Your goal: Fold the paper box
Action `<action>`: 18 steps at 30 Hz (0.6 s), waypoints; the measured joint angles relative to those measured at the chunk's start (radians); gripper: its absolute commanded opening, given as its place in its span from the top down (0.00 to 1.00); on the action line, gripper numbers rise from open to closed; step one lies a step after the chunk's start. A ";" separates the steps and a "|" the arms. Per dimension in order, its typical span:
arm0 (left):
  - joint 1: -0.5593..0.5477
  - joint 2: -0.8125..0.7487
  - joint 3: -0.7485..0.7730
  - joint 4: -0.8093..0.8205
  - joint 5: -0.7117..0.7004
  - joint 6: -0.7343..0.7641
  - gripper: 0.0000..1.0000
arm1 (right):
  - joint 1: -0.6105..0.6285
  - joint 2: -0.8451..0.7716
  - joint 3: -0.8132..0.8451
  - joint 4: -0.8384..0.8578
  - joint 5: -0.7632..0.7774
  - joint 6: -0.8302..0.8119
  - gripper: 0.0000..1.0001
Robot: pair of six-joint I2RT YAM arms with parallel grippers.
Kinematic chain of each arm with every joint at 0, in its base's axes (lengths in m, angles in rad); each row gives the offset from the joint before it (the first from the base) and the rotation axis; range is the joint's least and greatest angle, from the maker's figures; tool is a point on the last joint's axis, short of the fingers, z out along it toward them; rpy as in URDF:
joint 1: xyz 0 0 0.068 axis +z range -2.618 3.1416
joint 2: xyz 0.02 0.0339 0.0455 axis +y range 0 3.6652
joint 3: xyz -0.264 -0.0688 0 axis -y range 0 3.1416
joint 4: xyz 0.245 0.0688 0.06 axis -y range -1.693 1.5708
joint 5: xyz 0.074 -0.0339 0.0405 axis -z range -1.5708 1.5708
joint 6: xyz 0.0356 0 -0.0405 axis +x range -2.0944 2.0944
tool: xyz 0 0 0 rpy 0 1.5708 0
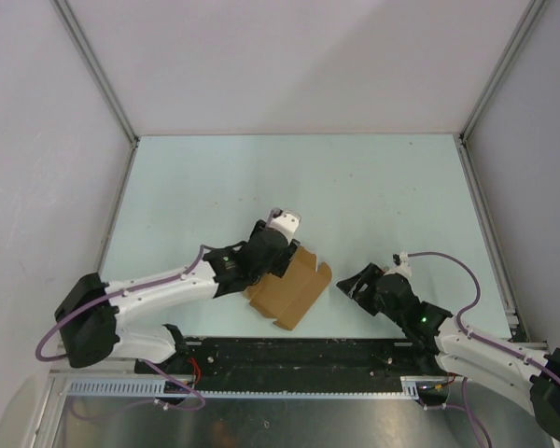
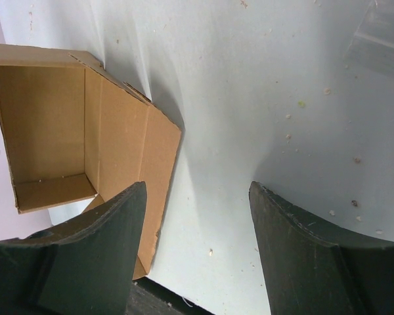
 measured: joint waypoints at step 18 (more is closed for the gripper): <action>-0.124 0.261 0.132 -0.145 -0.251 0.049 0.34 | -0.013 -0.059 -0.030 0.000 -0.016 -0.007 0.30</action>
